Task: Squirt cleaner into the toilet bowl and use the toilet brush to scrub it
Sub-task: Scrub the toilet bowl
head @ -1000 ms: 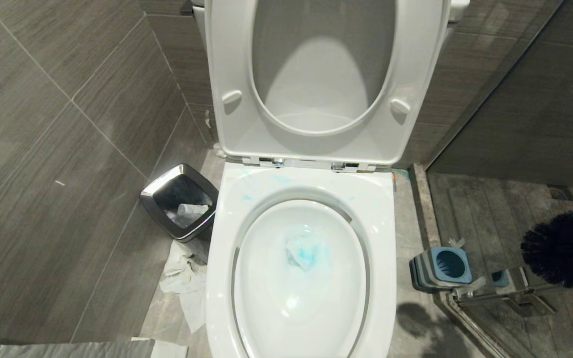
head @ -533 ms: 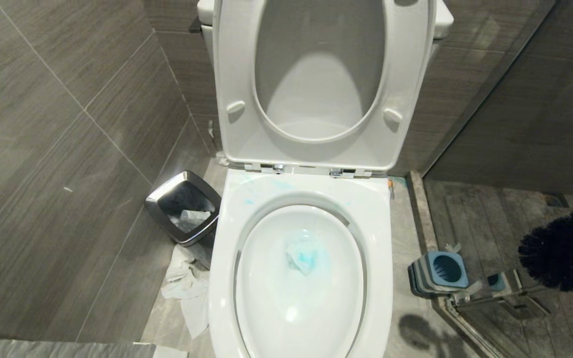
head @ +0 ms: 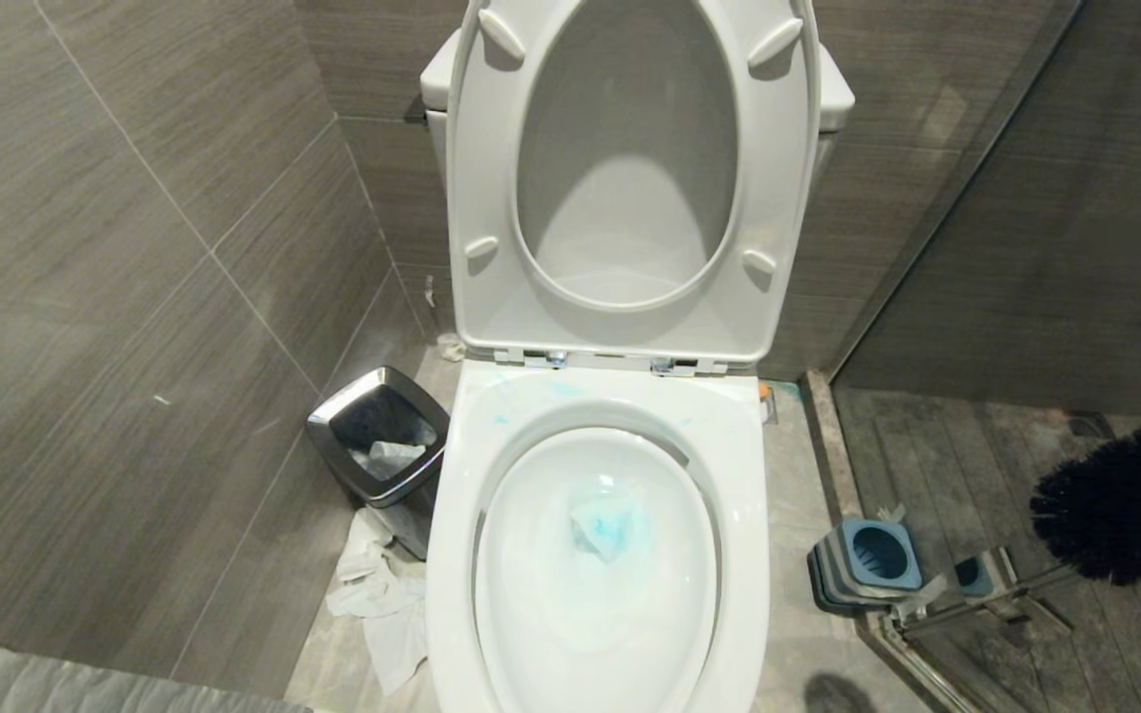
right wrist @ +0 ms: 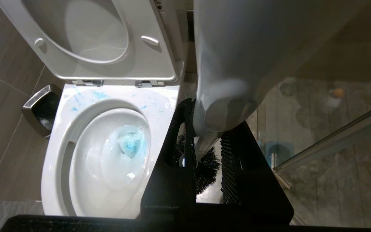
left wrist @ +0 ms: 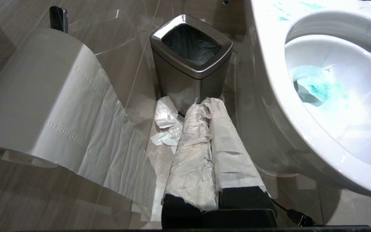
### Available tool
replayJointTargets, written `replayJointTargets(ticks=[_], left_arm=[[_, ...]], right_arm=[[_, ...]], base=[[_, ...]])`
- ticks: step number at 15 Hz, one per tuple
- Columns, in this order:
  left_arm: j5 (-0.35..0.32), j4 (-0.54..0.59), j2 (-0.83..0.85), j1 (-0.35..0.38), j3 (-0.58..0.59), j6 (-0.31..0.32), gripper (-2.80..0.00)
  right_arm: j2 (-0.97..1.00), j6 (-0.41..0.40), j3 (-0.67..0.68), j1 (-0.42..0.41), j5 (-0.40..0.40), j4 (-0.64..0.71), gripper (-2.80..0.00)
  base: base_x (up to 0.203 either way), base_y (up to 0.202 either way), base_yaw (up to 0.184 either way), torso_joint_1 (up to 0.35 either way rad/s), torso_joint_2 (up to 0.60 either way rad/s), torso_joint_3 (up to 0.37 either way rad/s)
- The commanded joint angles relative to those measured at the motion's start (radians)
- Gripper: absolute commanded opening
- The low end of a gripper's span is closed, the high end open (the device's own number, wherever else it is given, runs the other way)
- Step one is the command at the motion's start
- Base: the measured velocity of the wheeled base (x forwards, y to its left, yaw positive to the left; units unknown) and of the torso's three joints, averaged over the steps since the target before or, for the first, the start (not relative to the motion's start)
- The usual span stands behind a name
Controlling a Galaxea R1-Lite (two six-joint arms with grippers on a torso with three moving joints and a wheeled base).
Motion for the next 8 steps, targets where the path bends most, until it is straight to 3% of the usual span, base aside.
replayJointTargets(ticks=[1,8], left_arm=[[0.000,0.000,0.000,0.000,0.008,0.000,-2.80],[0.000,0.000,0.000,0.000,0.008,0.000,-2.80]], right_arm=[[0.036,0.000,0.000,0.000,0.006,0.004,-2.80],[0.102,-0.006,-0.008,0.038,-0.019,0.009,-2.80]], base=[[0.000,0.000,0.000,-0.005,0.00,0.028],[0.000,0.000,0.000,0.000,0.00,0.000]])
